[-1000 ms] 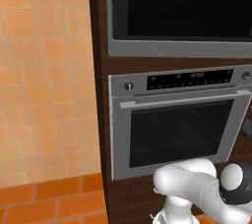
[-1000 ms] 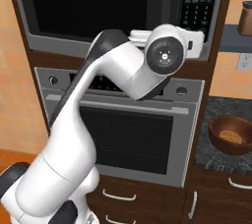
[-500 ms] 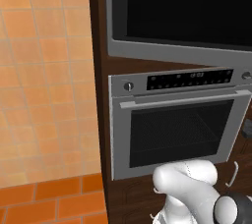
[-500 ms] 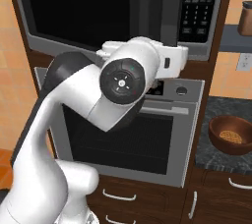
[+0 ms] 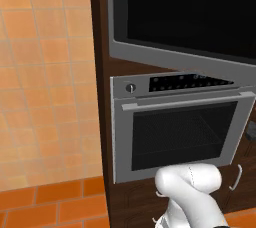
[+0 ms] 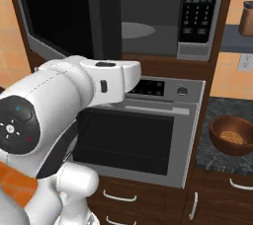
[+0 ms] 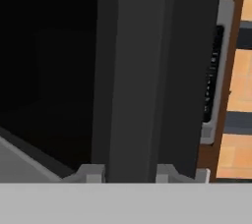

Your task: Open the microwave, place the bowl with waffle inside the microwave, then close the microwave door and turn it on.

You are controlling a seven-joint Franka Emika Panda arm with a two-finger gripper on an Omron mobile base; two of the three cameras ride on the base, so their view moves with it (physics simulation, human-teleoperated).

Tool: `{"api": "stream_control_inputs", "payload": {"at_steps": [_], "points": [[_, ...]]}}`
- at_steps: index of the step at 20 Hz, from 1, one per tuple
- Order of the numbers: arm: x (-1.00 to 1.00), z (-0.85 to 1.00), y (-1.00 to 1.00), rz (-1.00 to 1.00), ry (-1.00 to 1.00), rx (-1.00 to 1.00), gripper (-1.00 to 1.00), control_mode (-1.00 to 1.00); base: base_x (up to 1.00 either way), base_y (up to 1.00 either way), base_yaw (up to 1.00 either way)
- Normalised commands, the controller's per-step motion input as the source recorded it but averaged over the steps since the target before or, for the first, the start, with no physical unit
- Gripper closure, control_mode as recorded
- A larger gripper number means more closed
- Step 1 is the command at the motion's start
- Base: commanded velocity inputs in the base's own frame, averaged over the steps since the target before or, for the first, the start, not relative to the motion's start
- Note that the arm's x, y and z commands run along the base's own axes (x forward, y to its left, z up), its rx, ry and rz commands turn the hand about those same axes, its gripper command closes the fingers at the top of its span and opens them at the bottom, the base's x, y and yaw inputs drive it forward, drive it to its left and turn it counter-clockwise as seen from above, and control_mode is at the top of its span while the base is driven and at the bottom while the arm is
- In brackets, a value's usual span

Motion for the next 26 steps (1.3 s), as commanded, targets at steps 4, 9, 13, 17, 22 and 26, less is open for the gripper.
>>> {"api": "stream_control_inputs", "payload": {"at_steps": [4, 9, 13, 17, 22, 26], "points": [[-0.65, -0.13, 0.76, 0.0, 0.0, -0.11, 1.0, -1.0, 0.0, 0.0, 0.0], [-0.45, -0.09, 0.66, 0.0, 0.0, -0.09, 1.0, -1.0, 0.0, 0.0, 0.0], [-0.22, -0.02, 0.54, 0.0, 0.0, -0.08, 1.0, -1.0, 0.0, 0.0, 0.0], [0.0, 0.0, 0.14, -0.02, 0.0, -0.01, 1.0, -1.0, 0.0, 0.0, 0.0], [0.0, 0.0, 0.0, 0.0, 0.0, 0.0, -1.0, -1.0, 0.0, 0.0, 0.0], [0.0, 0.0, 0.0, 0.0, 0.0, 0.0, -1.0, -1.0, 0.0, 0.0, 0.0]]}}
